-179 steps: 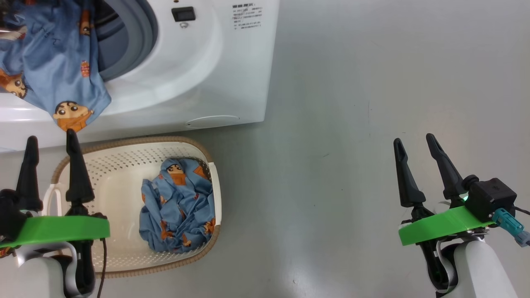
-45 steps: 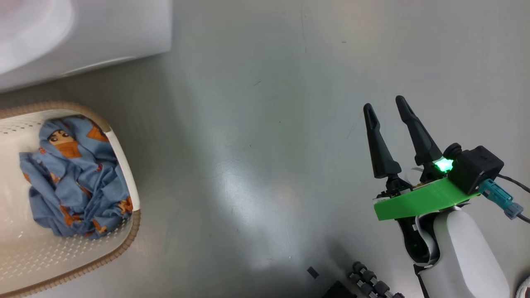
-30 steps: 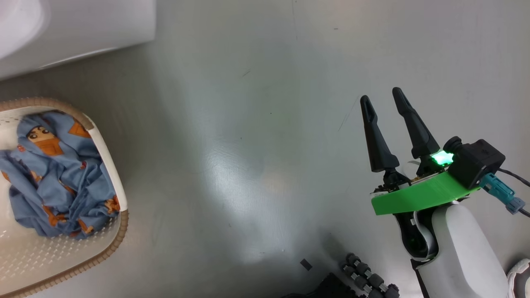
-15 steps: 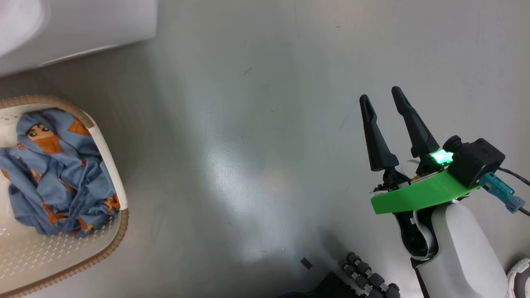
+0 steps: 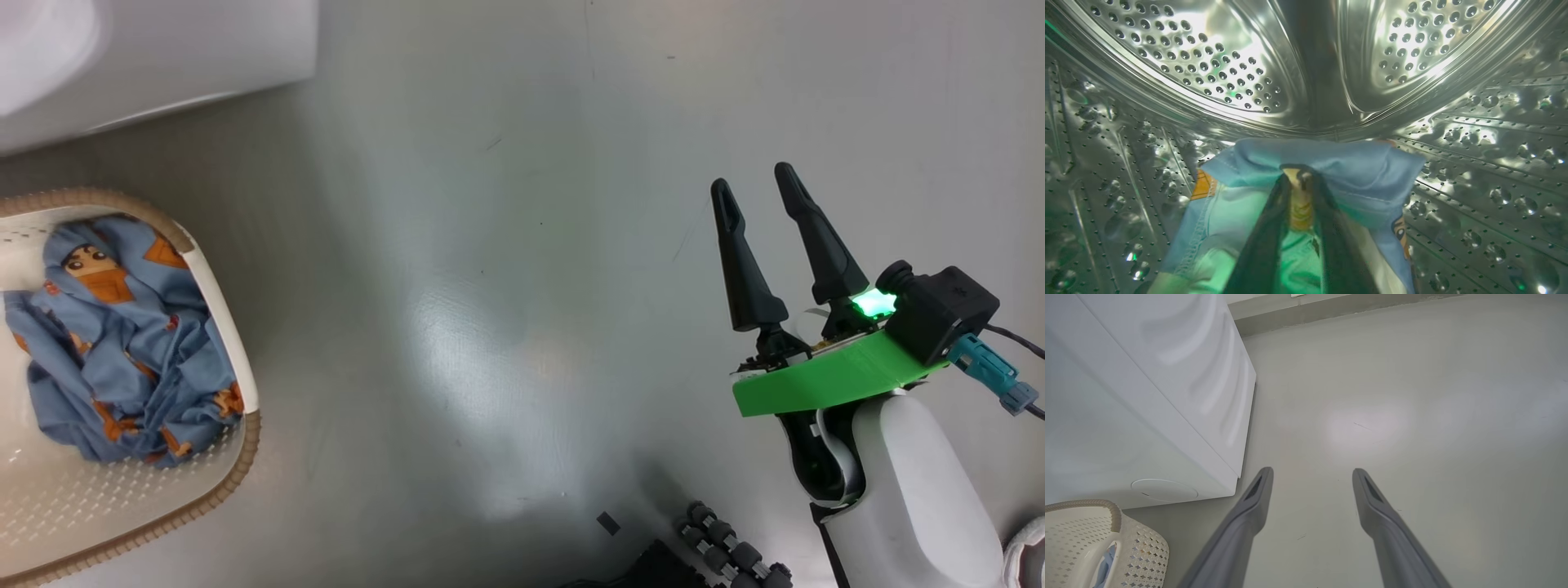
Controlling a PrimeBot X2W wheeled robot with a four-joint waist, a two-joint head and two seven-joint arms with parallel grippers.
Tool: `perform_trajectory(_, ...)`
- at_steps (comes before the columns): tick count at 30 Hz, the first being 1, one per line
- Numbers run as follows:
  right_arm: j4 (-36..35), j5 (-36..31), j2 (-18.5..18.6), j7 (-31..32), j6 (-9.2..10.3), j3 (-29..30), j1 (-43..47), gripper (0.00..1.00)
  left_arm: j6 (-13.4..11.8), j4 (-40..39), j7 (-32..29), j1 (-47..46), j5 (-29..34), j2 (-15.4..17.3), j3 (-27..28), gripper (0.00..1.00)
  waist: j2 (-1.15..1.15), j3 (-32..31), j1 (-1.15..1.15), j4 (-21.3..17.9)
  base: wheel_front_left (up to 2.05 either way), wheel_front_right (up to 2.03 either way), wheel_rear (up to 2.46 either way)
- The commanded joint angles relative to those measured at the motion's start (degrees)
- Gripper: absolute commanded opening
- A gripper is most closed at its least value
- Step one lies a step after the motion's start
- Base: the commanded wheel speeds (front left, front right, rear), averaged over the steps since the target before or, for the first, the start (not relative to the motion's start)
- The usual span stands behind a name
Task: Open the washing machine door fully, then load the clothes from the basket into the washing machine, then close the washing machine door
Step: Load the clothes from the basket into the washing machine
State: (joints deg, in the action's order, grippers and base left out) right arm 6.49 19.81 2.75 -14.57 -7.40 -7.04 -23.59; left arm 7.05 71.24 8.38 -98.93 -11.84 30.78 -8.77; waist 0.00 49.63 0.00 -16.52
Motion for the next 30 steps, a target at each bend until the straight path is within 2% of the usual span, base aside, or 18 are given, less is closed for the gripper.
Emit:
perform_trajectory(1,-0.9,-0.1,0.1,-0.4,-0.09,-0.8,1.3,1.0,-0.1,-0.7,0.8,-0.6,-0.2,2.2,-0.5,1.0,0.0,-0.4,0.0,0.4,0.0,0.0,0.0)
perform_trajectory(13,-0.9,-2.3,0.1,-0.4,-0.09,2.1,2.5,1.0,0.4,-2.5,5.8,8.1,-3.2,1.5,-2.3,1.0,0.0,-4.6,0.0,4.1,0.0,0.0,0.0)
perform_trajectory(16,-0.9,-3.1,0.1,-0.4,-0.09,2.7,2.9,1.0,0.4,-5.0,6.2,12.1,-5.4,1.0,-3.8,1.0,0.0,-6.1,0.0,5.5,0.0,0.0,0.0)
perform_trajectory(22,-0.7,-4.6,0.1,-0.4,-0.09,3.3,3.6,1.0,0.4,-10.7,6.6,20.7,-9.9,2.0,-6.1,1.0,0.0,-9.1,0.0,7.8,0.0,0.0,0.0)
perform_trajectory(30,-0.2,-6.0,0.1,-0.4,-0.09,4.4,5.1,1.0,0.4,-20.8,6.6,34.0,-14.4,2.8,-4.4,1.0,0.0,-13.4,0.0,9.9,0.0,0.0,0.0)
